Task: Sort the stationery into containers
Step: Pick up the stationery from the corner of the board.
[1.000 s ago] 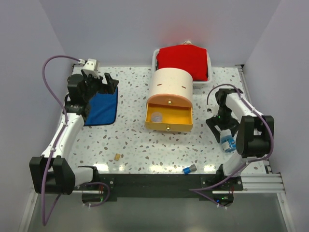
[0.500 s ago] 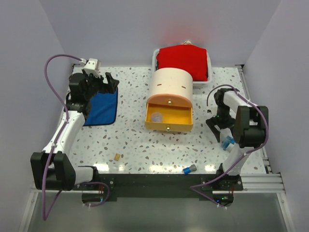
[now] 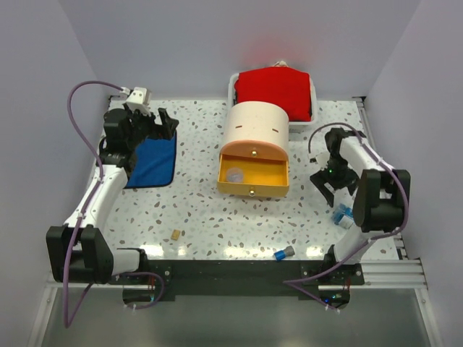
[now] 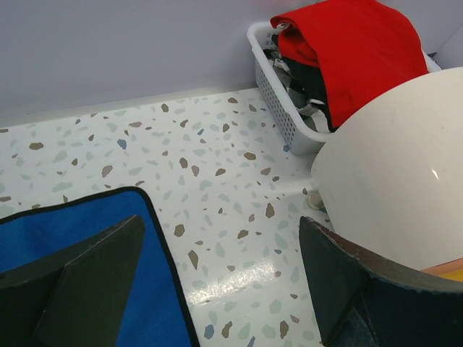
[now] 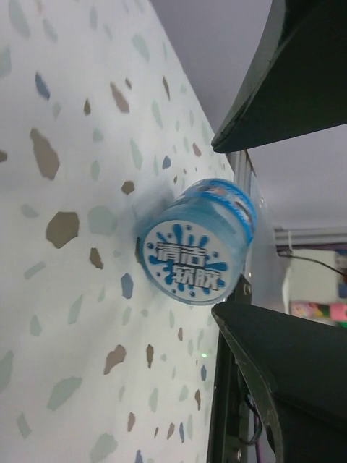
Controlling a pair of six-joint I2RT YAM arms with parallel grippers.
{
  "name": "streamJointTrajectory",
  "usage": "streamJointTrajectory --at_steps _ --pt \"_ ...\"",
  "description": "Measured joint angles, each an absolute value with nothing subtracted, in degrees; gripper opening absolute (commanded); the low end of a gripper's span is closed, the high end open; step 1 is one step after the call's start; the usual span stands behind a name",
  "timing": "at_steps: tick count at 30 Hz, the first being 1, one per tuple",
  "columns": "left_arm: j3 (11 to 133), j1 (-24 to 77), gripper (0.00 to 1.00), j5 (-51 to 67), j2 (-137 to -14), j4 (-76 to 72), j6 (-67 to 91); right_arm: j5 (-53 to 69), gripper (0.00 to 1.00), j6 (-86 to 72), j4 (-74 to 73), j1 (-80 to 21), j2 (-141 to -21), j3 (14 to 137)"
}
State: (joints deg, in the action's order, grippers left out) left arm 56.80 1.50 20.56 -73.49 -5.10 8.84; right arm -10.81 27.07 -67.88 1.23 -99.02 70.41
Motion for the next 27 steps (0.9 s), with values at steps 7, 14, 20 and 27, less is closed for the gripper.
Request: streamJointTrajectory --at_steps 7,14,20,27 --pt "56.8 1.5 0.92 20.6 -74.0 -5.8 9.0 -10.3 0.88 37.3 -66.3 1.2 -85.2 64.2" --pt "56.8 1.5 0.92 20.6 -74.0 -6.2 9.1 -9.3 0.88 44.6 -65.6 1.2 -85.8 60.4" --pt "56.8 1.5 0.92 20.6 -74.0 -6.2 9.1 -8.8 0.91 48.2 -65.1 1.2 -86.7 60.4" --pt "56.8 1.5 0.92 20.6 -74.0 -6.2 9.0 -7.7 0.93 49.5 -64.2 0.8 -90.2 59.5"
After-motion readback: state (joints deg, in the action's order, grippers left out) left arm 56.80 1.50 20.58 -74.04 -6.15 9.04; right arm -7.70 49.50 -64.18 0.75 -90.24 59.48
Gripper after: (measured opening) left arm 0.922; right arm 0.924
